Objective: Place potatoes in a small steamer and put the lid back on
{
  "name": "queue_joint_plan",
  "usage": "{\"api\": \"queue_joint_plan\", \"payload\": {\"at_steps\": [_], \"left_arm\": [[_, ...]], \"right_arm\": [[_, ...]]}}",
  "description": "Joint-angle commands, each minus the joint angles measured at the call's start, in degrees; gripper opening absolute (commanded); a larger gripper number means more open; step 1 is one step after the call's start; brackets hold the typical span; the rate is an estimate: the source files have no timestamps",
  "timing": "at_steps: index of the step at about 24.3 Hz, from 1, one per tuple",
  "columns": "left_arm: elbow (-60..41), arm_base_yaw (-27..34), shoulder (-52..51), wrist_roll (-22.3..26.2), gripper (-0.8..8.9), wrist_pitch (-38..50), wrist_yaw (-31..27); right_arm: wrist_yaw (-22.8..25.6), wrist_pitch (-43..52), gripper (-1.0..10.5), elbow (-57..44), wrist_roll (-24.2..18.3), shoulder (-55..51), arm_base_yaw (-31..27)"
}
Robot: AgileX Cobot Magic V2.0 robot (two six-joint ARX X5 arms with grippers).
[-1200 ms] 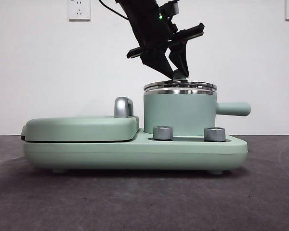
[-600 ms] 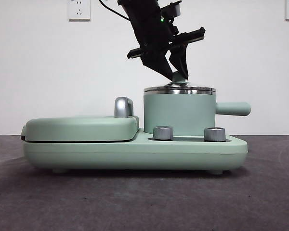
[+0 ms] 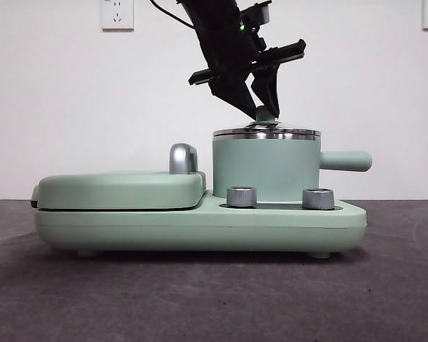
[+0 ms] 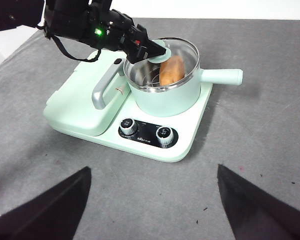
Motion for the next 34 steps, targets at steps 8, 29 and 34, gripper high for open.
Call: {"api": "queue_joint_plan", "payload": {"at_steps": [8, 29, 34], "left_arm": [[20.59, 0.28, -1.81, 1.33, 5.30, -20.92, 0.22], [-13.92, -1.66, -47.67, -2.14, 4.31, -45.59, 2.21], [-30.95, -1.68, -63.36, -2.32, 4.31, -35.47, 2.29]], "right_arm": [[0.02, 0.61, 4.0, 0.46, 0.68, 0.22, 0.42], [-13.75, 13.53, 4.0, -7.48, 0.70, 4.79, 0.46], [-14.01, 13.92, 4.0, -9.29, 0.63, 6.21, 0.68]]}}
